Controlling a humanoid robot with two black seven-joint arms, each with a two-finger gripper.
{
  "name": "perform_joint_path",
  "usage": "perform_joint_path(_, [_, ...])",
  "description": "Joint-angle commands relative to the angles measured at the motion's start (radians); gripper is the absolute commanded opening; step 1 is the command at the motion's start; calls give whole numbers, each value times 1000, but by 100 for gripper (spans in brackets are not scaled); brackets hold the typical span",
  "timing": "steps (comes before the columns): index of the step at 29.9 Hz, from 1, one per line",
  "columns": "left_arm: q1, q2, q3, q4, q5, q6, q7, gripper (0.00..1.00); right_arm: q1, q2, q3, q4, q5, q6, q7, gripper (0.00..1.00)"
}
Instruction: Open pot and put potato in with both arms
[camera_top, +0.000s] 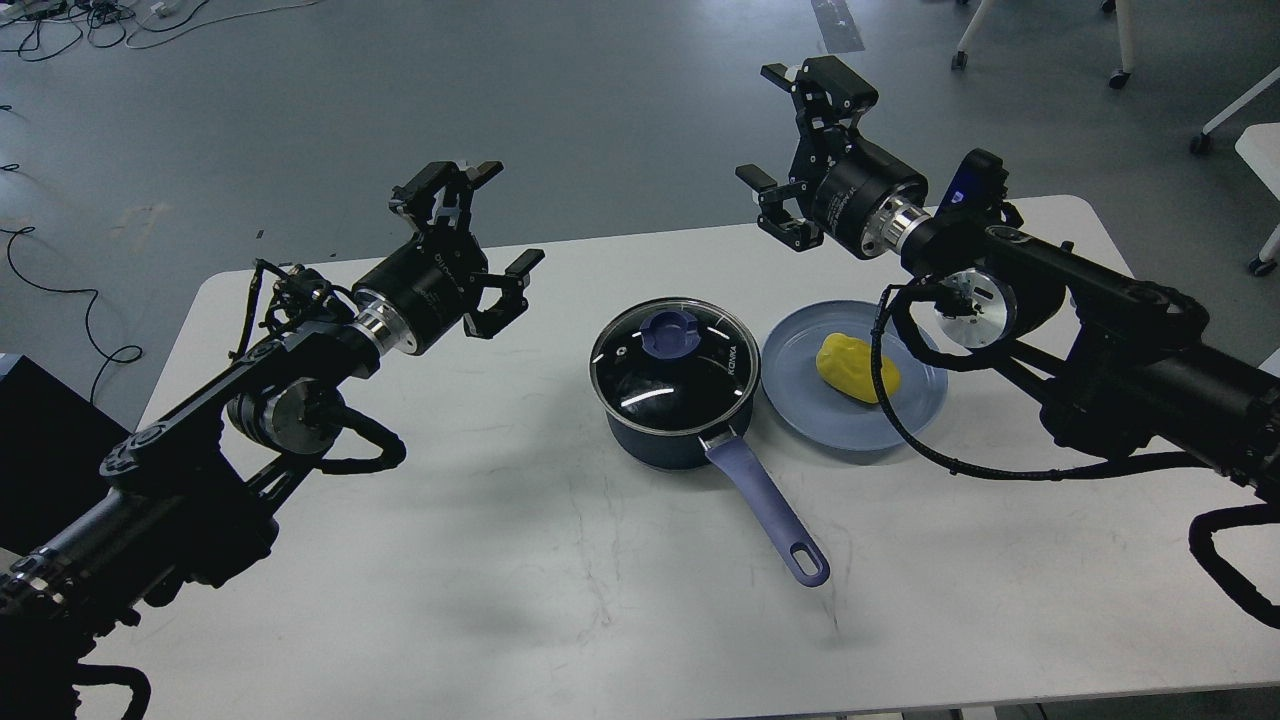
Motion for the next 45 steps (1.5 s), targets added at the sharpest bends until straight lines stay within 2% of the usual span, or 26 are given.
perform_joint_path(1, [2, 2, -5, 0, 0, 1, -7, 98, 4, 1, -2, 0, 0, 0, 2, 100])
perform_joint_path(29, [2, -3, -4, -1, 12, -2, -16, 98, 29, 1, -1, 0, 0, 0, 4, 100])
perform_joint_path(30, [-1, -4, 1, 0, 23, 4, -30, 98, 29, 1, -1, 0, 0, 0, 4, 100])
perform_joint_path(34, [-15, -15, -2, 6, 177, 74, -171, 98, 28, -2, 1, 0, 0, 0, 5, 100])
perform_joint_path(36, [-18, -27, 2, 0, 419, 221, -324, 98, 28, -5, 1, 0, 0, 0, 7, 100])
perform_joint_path(37, [-18, -35, 4, 0, 475, 264, -324, 98, 28, -7, 1, 0, 0, 0, 7, 100])
perform_joint_path(38, [-18, -51, 10, -1, 559, 356, -324, 98, 28, -8, 2, 0, 0, 0, 7, 100])
perform_joint_path(42, [-23, -66, 36, -14, 756, 568, -324, 98, 26, -21, 2, -3, -2, 0, 11, 100])
perform_joint_path(45, [-78, -59, 106, -12, 842, 547, -324, 98, 20, -47, 7, -6, -2, -1, 11, 100])
